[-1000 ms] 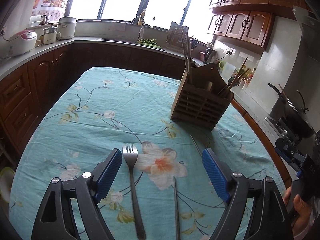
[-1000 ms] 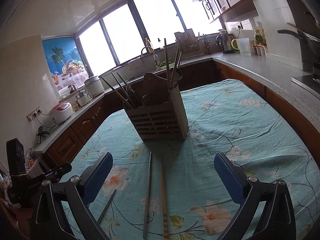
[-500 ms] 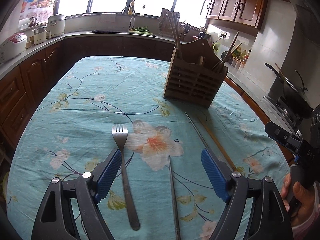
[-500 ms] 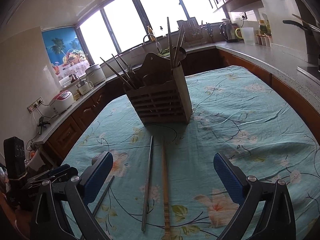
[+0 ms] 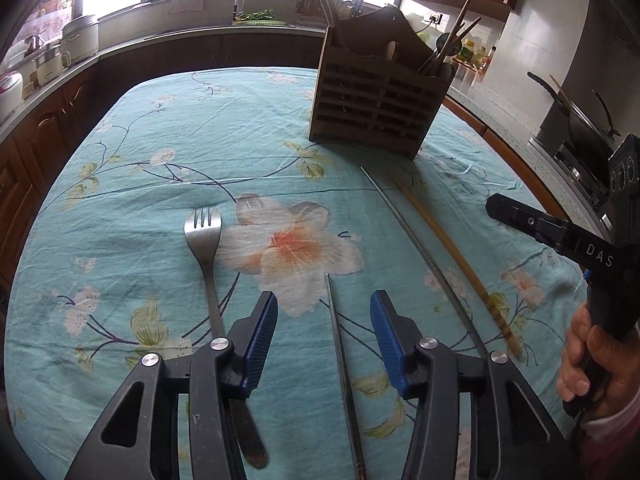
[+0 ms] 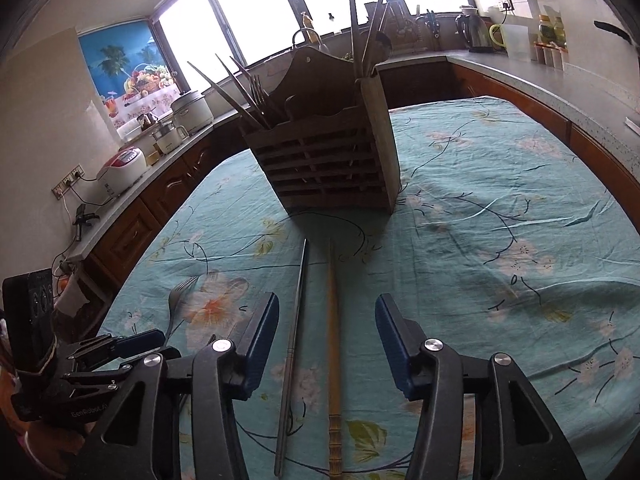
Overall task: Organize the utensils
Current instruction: 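Grasp a thin metal chopstick with the left gripper while the right gripper grasps a wooden chopstick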
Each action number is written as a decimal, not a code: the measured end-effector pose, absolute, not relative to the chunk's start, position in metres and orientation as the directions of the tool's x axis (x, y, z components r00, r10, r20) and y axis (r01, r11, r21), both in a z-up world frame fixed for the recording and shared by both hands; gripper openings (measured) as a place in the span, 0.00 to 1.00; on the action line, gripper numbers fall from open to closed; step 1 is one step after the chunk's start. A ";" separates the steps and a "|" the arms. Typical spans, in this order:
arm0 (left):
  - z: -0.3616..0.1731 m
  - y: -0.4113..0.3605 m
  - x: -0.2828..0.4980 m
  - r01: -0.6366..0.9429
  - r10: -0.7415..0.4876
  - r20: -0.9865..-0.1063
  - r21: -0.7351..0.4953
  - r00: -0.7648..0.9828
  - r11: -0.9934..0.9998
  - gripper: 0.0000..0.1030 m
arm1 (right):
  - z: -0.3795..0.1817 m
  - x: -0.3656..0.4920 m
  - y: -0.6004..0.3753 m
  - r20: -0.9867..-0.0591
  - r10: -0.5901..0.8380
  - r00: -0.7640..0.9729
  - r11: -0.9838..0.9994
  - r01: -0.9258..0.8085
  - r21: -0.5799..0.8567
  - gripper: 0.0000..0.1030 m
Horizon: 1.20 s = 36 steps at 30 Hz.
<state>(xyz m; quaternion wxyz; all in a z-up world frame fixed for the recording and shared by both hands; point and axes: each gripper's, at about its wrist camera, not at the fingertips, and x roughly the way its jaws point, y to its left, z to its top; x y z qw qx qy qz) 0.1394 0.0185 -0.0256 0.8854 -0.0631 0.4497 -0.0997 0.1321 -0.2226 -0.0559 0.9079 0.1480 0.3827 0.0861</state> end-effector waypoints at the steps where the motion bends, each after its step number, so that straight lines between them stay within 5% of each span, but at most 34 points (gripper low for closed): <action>1: -0.028 0.017 0.143 0.121 -0.237 -0.792 -0.205 0.562 0.971 0.36 | -0.059 0.136 -0.221 -0.678 0.271 0.683 0.943 -0.045 0.331 0.47; 8: -0.046 0.003 0.160 0.160 -0.237 -0.833 -0.180 0.500 0.971 0.25 | -0.080 0.165 -0.214 -0.738 0.261 0.622 0.954 -0.048 0.296 0.35; 14: -0.052 0.002 0.172 0.155 -0.212 -0.834 -0.154 0.509 0.976 0.06 | -0.088 0.189 -0.210 -0.766 0.242 0.596 0.964 -0.056 0.260 0.31; 28: -0.052 -0.001 0.182 0.171 -0.218 -0.839 -0.152 0.498 0.974 0.06 | -0.096 0.238 -0.179 -0.825 0.143 0.547 0.987 -0.137 0.080 0.29; 29: -0.052 -0.003 0.182 0.176 -0.216 -0.836 -0.145 0.504 0.974 0.06 | -0.096 0.237 -0.176 -0.824 0.126 0.552 0.988 -0.141 0.057 0.27; 31: -0.052 -0.004 0.181 0.178 -0.215 -0.832 -0.142 0.512 0.974 0.04 | -0.096 0.234 -0.175 -0.823 0.140 0.551 0.987 -0.149 0.068 0.07; 36: -0.051 0.001 0.179 0.177 -0.248 -0.823 -0.181 0.511 0.967 0.02 | -0.090 0.220 -0.189 -0.805 0.215 0.553 0.977 -0.124 0.176 0.05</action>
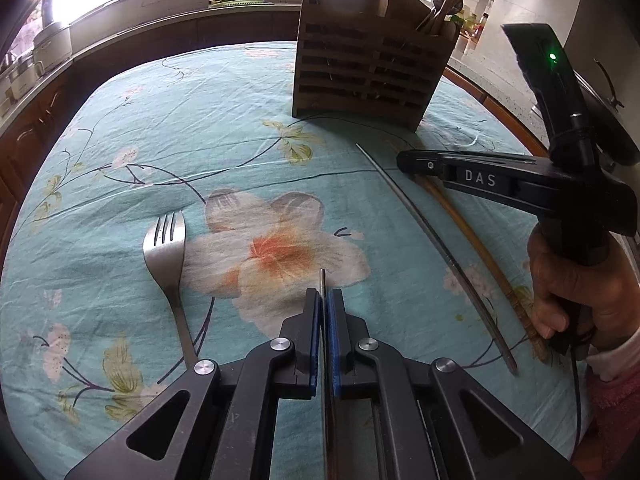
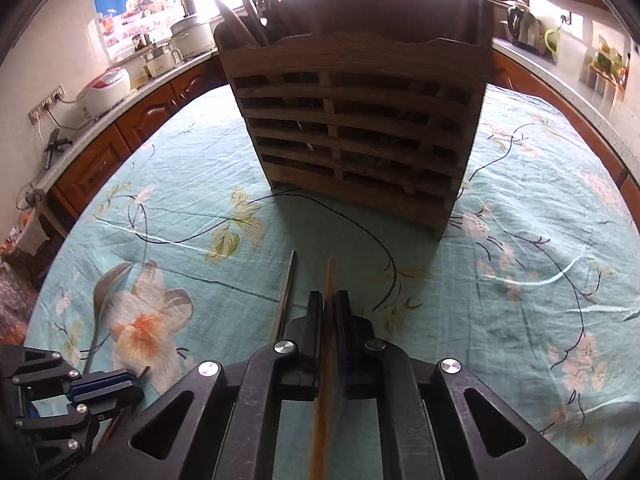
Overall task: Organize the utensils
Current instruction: 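Grasp a thin metal chopstick with the left gripper while the right gripper grasps a wooden chopstick, then lift both chopsticks upright and carry them over the wooden caddy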
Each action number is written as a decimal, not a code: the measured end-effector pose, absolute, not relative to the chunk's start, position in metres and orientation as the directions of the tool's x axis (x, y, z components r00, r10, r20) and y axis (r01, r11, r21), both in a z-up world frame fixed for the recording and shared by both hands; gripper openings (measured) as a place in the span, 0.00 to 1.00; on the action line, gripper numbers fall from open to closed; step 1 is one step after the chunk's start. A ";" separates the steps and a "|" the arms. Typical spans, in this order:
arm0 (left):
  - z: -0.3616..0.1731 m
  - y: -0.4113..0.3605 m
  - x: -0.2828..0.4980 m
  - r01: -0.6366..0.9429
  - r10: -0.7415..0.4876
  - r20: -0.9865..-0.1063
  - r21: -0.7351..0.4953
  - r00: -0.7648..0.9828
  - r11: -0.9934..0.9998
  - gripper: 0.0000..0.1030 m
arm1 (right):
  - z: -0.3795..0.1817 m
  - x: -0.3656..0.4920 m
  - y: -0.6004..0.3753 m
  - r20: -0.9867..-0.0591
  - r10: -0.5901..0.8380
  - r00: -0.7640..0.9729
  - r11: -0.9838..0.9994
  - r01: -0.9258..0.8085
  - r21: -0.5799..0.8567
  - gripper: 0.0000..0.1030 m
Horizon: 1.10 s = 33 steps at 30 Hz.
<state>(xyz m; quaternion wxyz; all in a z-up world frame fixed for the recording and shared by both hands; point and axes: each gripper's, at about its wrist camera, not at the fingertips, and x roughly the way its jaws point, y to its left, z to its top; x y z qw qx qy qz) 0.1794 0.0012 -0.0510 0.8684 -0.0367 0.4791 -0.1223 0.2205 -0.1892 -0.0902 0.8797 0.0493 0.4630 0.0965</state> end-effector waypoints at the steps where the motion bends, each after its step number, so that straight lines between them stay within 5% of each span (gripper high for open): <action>1: -0.048 0.004 0.178 0.173 -0.255 -0.816 -0.191 0.519 0.966 0.02 | -0.086 0.214 -0.193 -0.795 0.227 0.562 0.974 -0.118 0.194 0.05; 22: 0.065 0.065 0.088 0.239 -0.399 -0.490 -0.357 0.775 0.903 0.02 | 0.057 0.107 -0.217 -0.493 0.284 0.822 0.942 -0.142 0.305 0.05; 33: 0.077 0.069 0.092 0.259 -0.403 -0.419 -0.360 0.813 0.896 0.02 | 0.085 0.101 -0.231 -0.408 0.239 0.881 0.946 -0.115 0.305 0.05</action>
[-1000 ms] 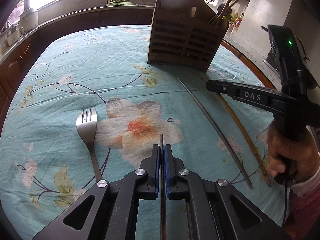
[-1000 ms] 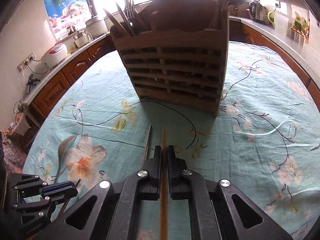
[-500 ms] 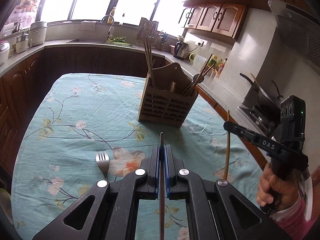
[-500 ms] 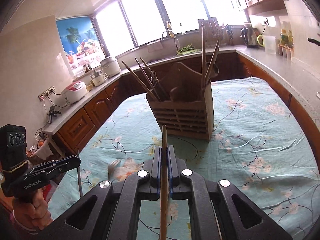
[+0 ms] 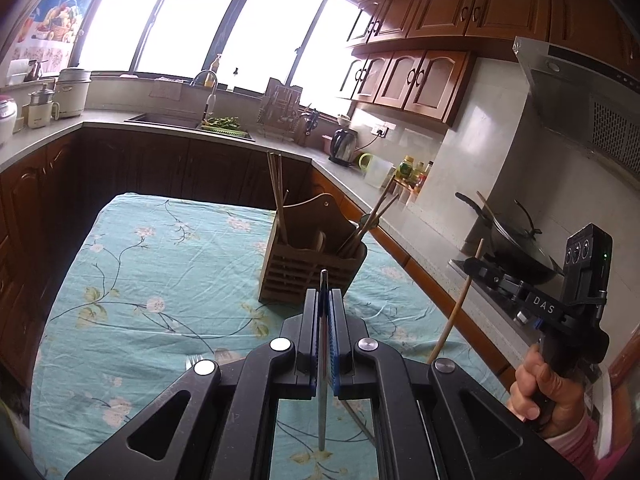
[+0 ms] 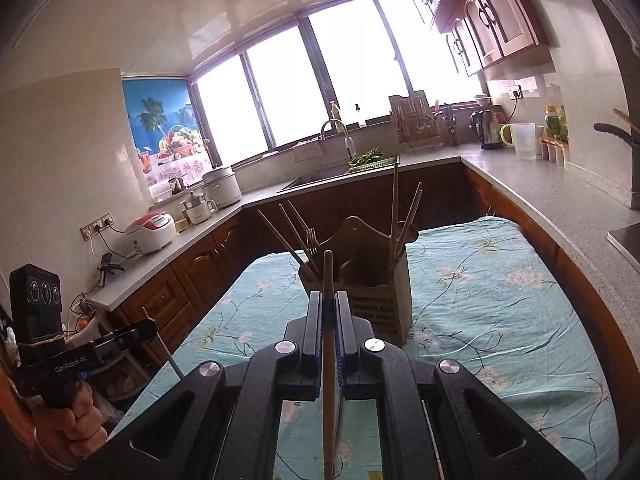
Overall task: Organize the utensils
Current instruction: 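Lift both chopsticks upright and carry them over the wooden caddy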
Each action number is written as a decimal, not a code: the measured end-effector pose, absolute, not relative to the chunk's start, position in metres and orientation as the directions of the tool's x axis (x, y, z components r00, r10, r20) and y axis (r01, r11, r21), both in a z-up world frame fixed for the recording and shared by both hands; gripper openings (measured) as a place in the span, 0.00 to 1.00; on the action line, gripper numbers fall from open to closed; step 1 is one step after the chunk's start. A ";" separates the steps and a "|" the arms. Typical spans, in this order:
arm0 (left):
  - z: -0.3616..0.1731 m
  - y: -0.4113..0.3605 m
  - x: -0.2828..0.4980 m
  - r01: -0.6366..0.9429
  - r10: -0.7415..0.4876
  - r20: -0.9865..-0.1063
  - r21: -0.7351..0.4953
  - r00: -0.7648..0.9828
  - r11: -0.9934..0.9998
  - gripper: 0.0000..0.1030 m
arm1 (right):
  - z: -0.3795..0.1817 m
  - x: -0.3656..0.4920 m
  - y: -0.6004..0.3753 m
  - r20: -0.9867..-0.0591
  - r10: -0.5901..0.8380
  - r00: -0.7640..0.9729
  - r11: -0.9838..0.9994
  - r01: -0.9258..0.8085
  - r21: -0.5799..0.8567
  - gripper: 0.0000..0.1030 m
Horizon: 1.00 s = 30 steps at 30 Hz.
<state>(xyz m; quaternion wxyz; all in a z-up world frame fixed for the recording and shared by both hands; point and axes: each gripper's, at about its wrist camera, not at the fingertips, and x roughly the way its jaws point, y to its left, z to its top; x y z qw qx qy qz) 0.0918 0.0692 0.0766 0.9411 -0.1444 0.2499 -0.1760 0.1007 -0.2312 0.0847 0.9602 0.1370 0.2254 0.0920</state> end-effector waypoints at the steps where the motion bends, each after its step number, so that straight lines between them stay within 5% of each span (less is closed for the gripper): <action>1: 0.076 0.068 0.095 0.259 -0.402 -0.417 -0.358 0.815 0.897 0.02 | 0.086 0.102 -0.233 -0.404 0.236 0.884 0.945 -0.111 0.309 0.05; 17: 0.088 0.072 0.129 0.255 -0.389 -0.362 -0.366 0.847 0.895 0.02 | 0.091 0.119 -0.255 -0.333 0.187 0.924 0.932 -0.060 0.358 0.05; 30: 0.115 0.071 0.182 0.257 -0.338 -0.230 -0.320 0.913 0.912 0.02 | 0.130 0.171 -0.270 -0.217 0.105 0.971 0.938 -0.024 0.347 0.05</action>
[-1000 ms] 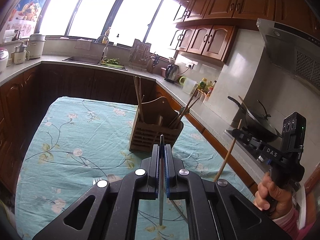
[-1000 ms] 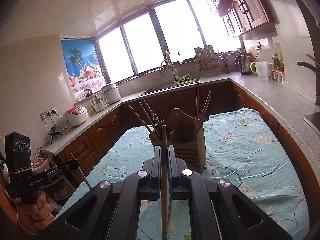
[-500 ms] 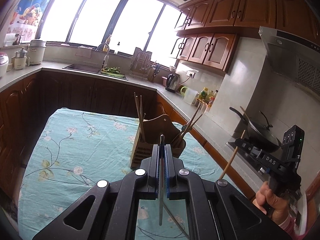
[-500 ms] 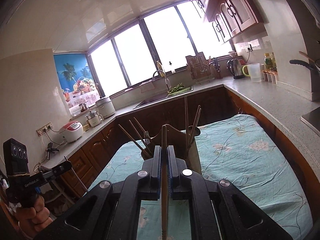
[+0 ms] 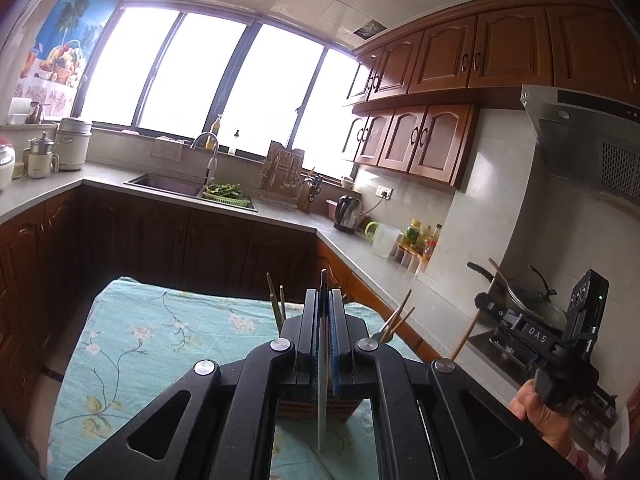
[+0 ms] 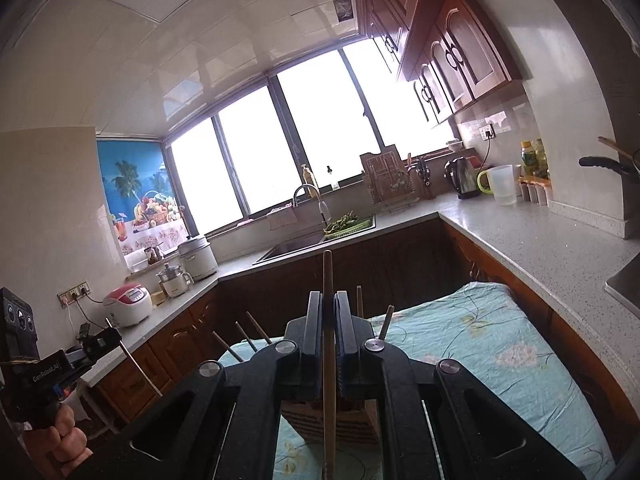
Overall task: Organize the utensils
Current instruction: 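Lift both chopsticks upright and carry them over the wooden caddy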
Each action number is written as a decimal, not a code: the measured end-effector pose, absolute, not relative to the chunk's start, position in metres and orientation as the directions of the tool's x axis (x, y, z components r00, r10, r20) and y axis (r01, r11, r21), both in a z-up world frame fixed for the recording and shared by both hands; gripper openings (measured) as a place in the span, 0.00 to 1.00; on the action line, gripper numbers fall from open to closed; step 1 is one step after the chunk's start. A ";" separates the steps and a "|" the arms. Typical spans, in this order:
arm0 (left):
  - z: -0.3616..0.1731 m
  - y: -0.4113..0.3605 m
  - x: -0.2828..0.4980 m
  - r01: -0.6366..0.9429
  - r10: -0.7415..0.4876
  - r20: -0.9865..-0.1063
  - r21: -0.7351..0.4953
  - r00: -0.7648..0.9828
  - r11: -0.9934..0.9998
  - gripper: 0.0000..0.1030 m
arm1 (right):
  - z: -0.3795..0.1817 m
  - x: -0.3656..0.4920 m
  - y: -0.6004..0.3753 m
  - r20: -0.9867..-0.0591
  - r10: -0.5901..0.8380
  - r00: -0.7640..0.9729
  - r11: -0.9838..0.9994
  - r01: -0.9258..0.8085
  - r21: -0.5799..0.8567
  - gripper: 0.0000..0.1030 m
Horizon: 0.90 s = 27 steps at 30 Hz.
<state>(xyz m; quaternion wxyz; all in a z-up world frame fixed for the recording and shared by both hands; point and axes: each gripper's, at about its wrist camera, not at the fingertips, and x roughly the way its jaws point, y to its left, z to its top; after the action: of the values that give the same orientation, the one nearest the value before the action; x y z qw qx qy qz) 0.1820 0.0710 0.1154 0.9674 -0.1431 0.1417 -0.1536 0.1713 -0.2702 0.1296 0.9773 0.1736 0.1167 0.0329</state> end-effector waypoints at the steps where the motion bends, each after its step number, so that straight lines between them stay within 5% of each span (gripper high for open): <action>1: 0.118 0.071 0.187 0.254 -0.331 -0.219 -0.318 0.918 0.914 0.02 | 0.133 0.176 -0.272 -0.203 0.094 0.975 0.939 -0.019 0.345 0.05; 10: 0.109 0.058 0.232 0.221 -0.278 -0.149 -0.317 0.949 0.923 0.02 | 0.144 0.214 -0.275 -0.105 0.013 0.994 0.946 0.022 0.322 0.05; 27: 0.032 0.004 0.282 0.171 -0.224 -0.144 -0.308 0.964 0.936 0.02 | 0.074 0.240 -0.272 -0.122 -0.044 0.992 0.951 0.079 0.300 0.05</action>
<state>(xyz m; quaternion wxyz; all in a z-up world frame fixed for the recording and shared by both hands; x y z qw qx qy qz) 0.2816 0.0039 0.0316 0.9798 -0.1483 0.0889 -0.1007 0.2401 -0.2721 0.0740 0.9859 0.1541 0.0568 -0.0313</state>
